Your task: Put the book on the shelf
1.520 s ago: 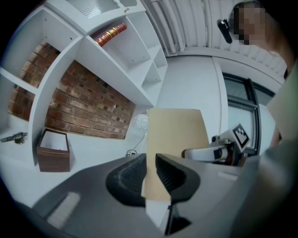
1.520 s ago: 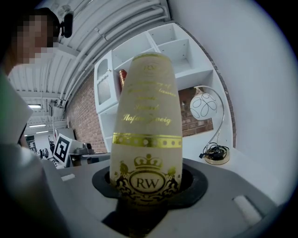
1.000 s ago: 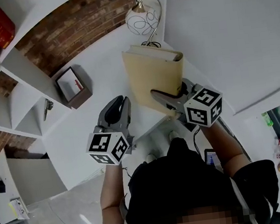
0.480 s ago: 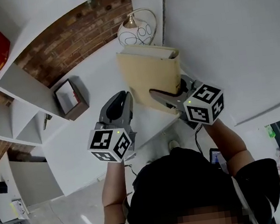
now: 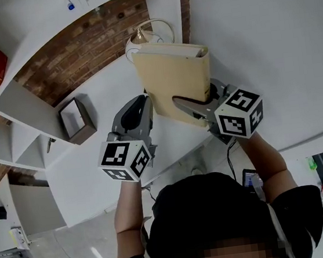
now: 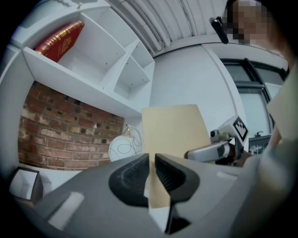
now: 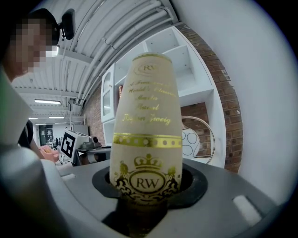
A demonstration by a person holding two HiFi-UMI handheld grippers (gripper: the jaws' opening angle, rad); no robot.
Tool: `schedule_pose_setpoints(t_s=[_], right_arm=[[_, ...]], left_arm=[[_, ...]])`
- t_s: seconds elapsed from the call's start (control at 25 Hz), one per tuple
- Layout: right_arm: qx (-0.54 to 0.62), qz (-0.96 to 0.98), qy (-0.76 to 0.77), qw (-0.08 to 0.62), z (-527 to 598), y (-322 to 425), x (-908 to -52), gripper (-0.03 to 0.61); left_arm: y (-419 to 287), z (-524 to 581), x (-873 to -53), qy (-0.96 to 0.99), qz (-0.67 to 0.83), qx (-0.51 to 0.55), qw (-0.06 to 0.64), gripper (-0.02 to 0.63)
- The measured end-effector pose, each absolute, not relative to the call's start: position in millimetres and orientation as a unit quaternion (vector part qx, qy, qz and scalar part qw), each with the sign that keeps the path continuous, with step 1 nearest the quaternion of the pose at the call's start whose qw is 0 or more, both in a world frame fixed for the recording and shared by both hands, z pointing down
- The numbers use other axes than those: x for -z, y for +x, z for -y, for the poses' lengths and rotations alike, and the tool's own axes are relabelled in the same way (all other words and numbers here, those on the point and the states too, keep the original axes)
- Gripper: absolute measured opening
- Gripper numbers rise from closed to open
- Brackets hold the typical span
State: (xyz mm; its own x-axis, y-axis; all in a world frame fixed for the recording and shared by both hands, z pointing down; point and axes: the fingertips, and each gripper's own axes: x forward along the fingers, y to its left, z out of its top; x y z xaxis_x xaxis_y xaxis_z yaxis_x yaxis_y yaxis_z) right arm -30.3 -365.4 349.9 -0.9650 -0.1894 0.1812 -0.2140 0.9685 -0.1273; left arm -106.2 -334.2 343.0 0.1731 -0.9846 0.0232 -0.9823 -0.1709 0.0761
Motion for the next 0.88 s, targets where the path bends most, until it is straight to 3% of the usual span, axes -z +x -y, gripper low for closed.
schedule_pose_setpoints(t_s=[0.2,0.88], right_arm=[[-0.071,0.99,0.091,0.083,373,-20,-334,0.224],[-0.016,0.995,0.079,0.063,406,-23,-275,0.224]], left_arm=[[-99,344,-329,0.763,0.645,0.025,0.041,0.014],[-101,375,-266,0.761,0.648,0.022,-0.016,0.014]])
